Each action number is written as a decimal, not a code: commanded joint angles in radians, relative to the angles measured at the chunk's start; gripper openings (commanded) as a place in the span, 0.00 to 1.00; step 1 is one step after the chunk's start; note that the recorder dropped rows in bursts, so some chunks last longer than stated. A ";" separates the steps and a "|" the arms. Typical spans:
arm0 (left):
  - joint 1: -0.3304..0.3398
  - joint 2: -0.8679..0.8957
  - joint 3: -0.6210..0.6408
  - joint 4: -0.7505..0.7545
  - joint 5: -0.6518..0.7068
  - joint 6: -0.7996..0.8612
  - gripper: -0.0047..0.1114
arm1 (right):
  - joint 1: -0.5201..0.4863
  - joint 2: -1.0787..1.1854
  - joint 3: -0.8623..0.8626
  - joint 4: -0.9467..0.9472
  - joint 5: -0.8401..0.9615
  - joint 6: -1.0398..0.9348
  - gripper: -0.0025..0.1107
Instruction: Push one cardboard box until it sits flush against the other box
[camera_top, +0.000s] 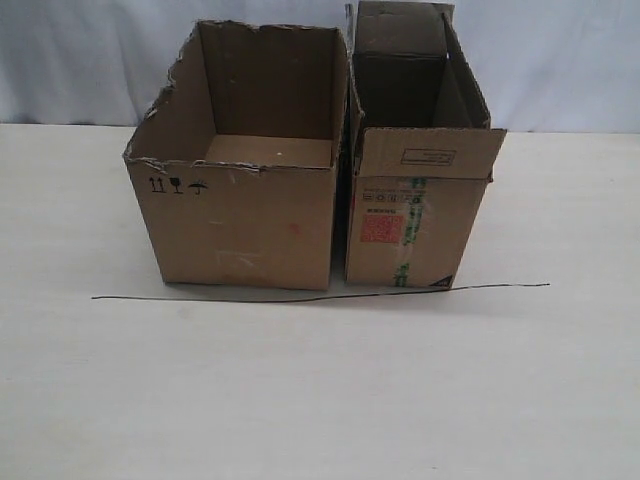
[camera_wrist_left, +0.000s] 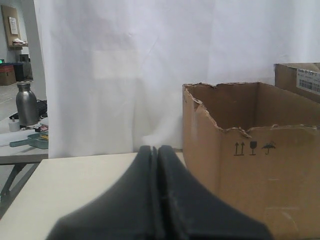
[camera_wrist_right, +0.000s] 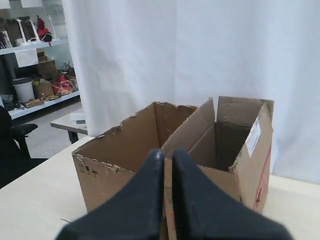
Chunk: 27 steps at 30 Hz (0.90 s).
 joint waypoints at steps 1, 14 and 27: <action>0.004 -0.003 0.004 -0.006 -0.009 -0.005 0.04 | 0.000 -0.078 0.056 -0.008 -0.019 -0.074 0.07; 0.004 -0.003 0.004 -0.005 -0.009 -0.005 0.04 | -0.127 -0.371 0.574 0.427 -0.595 -0.171 0.07; 0.004 -0.003 0.004 -0.005 -0.009 -0.005 0.04 | -0.123 -0.371 0.574 0.351 -0.580 -0.246 0.07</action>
